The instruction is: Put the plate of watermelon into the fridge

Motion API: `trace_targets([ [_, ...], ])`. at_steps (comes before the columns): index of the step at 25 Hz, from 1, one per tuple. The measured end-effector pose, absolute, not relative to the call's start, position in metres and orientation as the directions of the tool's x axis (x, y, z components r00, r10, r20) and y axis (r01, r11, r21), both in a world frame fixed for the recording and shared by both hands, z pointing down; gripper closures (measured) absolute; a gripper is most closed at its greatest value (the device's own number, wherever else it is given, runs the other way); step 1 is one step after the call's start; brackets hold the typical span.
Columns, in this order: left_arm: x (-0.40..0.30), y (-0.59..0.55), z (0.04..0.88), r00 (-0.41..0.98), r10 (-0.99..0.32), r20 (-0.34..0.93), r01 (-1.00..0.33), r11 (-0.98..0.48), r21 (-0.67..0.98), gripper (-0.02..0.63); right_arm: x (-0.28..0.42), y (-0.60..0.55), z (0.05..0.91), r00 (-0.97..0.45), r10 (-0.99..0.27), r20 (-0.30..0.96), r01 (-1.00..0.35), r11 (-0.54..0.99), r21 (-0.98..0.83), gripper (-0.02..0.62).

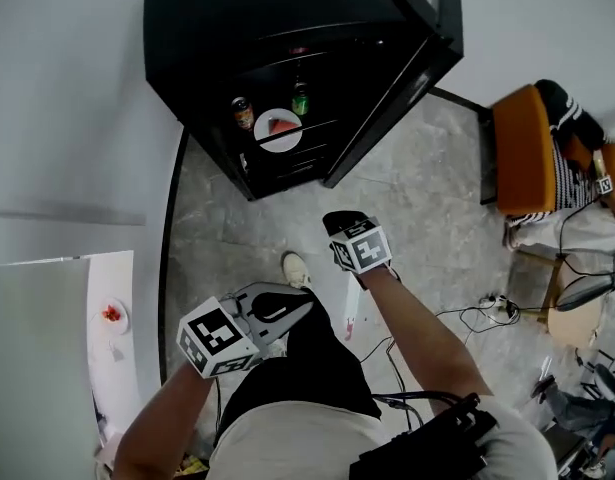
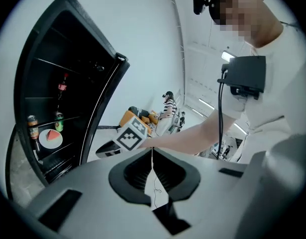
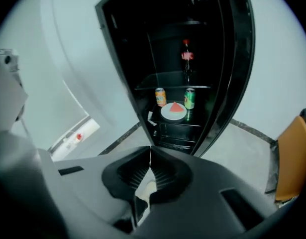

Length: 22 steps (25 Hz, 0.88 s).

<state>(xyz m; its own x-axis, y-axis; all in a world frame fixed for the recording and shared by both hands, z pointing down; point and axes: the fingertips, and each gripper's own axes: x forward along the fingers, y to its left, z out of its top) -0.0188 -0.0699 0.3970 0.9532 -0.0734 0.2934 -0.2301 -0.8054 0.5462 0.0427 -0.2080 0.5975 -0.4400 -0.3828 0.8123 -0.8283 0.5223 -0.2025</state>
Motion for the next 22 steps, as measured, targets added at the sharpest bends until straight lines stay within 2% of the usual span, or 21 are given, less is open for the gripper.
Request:
trace_targets([
  [7,-0.058,0.008,0.341,0.947,-0.126,0.295,-0.264,-0.828,0.495,0.591,0.024,-0.082,0.483,-0.516,-0.41,0.752,-0.795,0.557,-0.242,0.581],
  [14,-0.088,0.068,0.3,0.939,-0.193,0.286,-0.311,-0.831,0.461,0.591,-0.002,-0.002,0.396,-0.575,-0.461,0.676,-0.764,0.598,-0.241,0.58],
  [22,-0.103,0.103,0.277,0.932,-0.238,0.274,-0.34,-0.838,0.427,0.591,-0.021,0.06,0.345,-0.632,-0.478,0.61,-0.717,0.659,-0.228,0.581],
])
